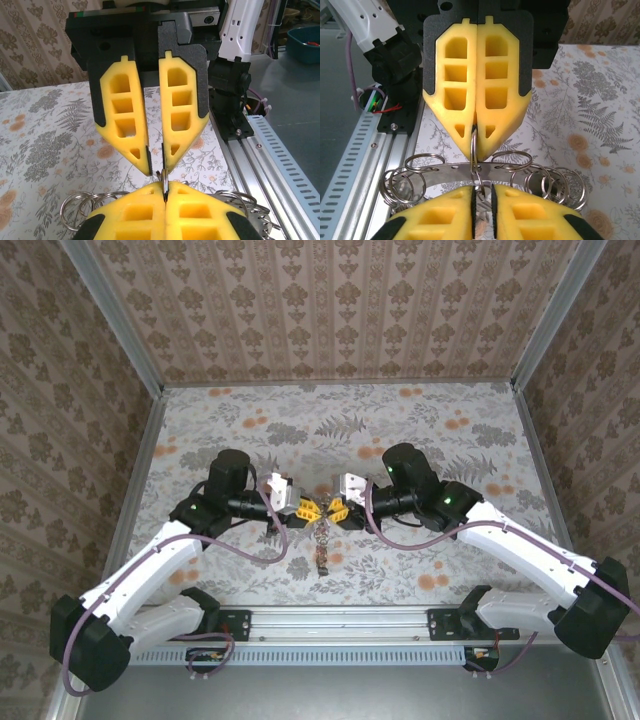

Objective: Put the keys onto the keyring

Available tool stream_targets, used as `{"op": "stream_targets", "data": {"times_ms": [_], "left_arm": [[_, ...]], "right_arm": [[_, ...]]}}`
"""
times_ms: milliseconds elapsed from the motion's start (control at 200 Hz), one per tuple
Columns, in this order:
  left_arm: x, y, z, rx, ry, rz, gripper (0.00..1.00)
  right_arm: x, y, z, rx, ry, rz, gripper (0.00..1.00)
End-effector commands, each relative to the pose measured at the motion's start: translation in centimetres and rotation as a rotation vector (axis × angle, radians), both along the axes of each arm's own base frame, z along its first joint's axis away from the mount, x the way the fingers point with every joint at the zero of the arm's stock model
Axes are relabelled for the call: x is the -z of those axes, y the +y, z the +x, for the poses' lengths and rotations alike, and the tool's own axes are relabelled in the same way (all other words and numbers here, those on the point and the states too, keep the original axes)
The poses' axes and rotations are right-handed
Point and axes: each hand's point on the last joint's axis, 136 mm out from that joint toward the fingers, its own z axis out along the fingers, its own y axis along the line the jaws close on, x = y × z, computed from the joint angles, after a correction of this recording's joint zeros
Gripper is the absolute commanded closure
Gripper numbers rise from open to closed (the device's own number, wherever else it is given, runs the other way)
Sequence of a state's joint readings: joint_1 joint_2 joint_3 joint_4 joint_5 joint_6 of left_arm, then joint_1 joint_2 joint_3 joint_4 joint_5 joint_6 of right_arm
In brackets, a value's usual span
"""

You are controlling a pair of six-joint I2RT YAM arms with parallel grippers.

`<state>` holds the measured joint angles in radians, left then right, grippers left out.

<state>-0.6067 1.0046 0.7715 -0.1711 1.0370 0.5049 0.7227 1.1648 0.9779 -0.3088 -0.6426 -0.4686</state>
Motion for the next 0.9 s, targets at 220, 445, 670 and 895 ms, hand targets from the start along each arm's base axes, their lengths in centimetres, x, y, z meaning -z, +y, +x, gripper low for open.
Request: {"op": "stream_targets", "data": {"times_ms": [220,445,670,895], "left_arm": [[-1.7,0.0,-0.4,0.037,-0.044,-0.082,1.00],[-1.7,-0.2,-0.3,0.040,-0.042,-0.096,1.00],[-1.9,-0.2,-0.4,0.047,-0.047,-0.118,1.00],[-2.0,-0.2,-0.4,0.048,-0.056,-0.132,1.00]], "right_arm": [[0.2,1.3,-0.1,-0.050,0.041,0.038,0.97],[0.4,2.2,0.5,-0.046,0.063,0.072,1.00],[-0.2,2.9,1.5,-0.016,0.112,0.166,0.96],[-2.4,3.6,1.9,-0.035,0.174,0.315,0.94]]}}
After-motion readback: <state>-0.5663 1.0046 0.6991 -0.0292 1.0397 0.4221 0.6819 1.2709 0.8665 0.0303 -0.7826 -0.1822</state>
